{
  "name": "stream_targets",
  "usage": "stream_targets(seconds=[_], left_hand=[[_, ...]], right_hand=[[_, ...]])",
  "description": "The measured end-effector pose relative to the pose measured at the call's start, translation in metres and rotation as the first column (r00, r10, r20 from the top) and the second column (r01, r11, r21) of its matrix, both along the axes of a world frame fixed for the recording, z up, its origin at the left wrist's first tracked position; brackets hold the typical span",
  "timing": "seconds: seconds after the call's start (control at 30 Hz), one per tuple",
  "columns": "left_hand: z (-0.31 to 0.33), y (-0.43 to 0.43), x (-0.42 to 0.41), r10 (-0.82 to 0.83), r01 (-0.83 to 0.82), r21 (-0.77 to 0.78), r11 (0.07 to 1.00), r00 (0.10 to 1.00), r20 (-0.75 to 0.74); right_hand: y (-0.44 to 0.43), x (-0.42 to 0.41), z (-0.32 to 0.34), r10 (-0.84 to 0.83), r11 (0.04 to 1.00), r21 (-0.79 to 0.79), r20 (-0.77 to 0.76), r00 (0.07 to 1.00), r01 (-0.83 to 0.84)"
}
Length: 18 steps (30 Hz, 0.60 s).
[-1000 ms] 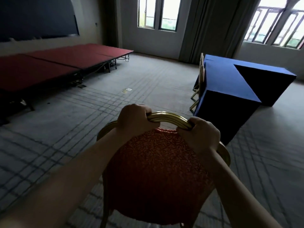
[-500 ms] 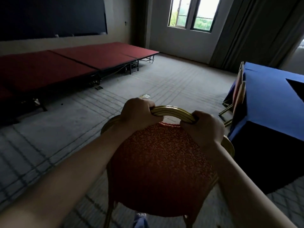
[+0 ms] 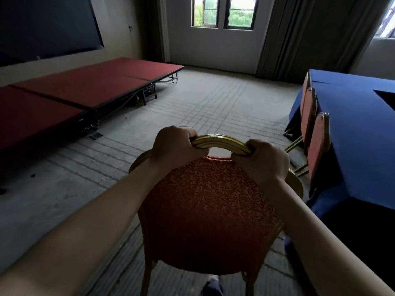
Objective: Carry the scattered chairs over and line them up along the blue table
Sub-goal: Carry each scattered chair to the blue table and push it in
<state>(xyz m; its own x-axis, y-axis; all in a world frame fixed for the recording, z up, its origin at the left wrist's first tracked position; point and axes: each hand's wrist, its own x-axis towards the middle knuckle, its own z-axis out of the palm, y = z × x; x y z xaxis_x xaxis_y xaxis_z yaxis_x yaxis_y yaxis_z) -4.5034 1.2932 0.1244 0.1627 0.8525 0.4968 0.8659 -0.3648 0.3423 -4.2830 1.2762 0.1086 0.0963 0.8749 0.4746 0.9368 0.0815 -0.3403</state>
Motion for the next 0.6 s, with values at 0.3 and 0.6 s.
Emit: stream_targets(seconds=[0.3,0.6], left_hand=[[0.003,0.276,0.038,0.052,-0.051,-0.015,0.999,0.999,0.015],[0.003,0.546,0.074,0.036,-0.037,0.026,0.999,0.999,0.03]], right_hand=[[0.288,0.037,0.008,0.053,0.998,-0.026,-0.012,0.999,-0.054],[0.552,0.075,0.01,0.039,0.999,0.0,0.017,0.999,-0.039]])
